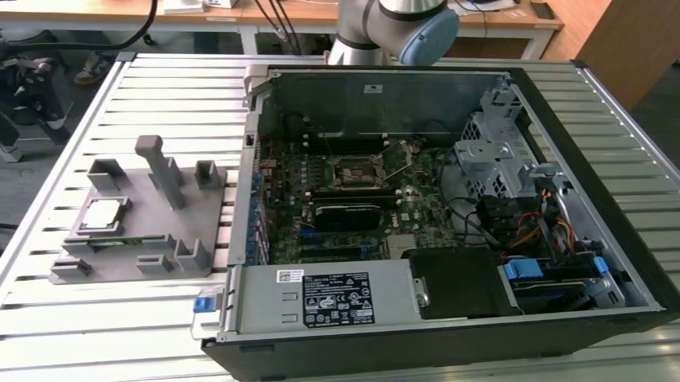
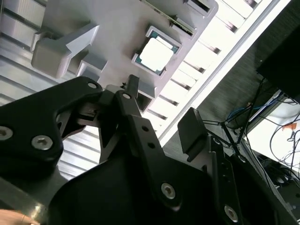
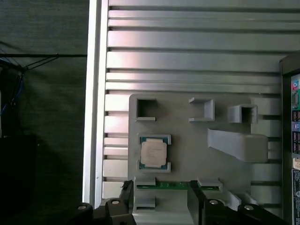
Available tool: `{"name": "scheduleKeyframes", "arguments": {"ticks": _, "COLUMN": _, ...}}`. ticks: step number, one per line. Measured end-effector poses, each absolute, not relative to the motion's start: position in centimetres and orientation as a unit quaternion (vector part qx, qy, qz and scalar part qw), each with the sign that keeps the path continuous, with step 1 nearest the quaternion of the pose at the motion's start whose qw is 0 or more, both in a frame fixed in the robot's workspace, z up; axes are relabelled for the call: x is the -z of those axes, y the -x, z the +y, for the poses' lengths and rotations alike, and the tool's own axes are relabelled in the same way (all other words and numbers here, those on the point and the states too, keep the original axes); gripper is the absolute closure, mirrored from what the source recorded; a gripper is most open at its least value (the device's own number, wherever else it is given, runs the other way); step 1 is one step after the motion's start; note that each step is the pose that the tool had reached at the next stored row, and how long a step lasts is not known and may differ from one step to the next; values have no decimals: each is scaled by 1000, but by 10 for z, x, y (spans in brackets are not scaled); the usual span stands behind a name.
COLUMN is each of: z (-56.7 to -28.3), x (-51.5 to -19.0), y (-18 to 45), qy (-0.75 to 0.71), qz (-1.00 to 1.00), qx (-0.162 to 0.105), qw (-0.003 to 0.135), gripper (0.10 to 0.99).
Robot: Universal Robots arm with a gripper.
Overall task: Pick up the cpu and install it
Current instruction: 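Pick up the cpu and move it towards the insertion slot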
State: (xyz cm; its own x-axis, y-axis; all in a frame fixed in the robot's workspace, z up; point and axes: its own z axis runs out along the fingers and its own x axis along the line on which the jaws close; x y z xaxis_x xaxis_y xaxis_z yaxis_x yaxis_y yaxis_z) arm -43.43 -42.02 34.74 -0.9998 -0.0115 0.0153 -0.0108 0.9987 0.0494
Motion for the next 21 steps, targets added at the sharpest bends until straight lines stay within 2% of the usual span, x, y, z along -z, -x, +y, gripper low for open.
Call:
{"name": "scheduleKeyframes", "arguments": {"ticks": 1, "z": -420, "x": -346, "y": 434, "qy": -7, "qz": -1000, "qx": 26, "qw": 8, "gripper": 506}}
{"name": "scheduleKeyframes", "arguments": {"ticks": 2, "z": -421, "x": -345, "y": 434, "qy": -8, "qz": -1000, "qx": 26, "qw": 8, "gripper": 447}}
{"name": "scheduleKeyframes", "arguments": {"ticks": 3, "z": -421, "x": -343, "y": 434, "qy": -8, "qz": -1000, "qx": 27, "qw": 8, "gripper": 447}}
{"name": "scheduleKeyframes", "arguments": {"ticks": 4, "z": -421, "x": -342, "y": 434, "qy": -9, "qz": -1000, "qx": 28, "qw": 9, "gripper": 380}}
{"name": "scheduleKeyframes", "arguments": {"ticks": 21, "z": -424, "x": -330, "y": 434, "qy": -9, "qz": -999, "qx": 31, "qw": 9, "gripper": 380}}
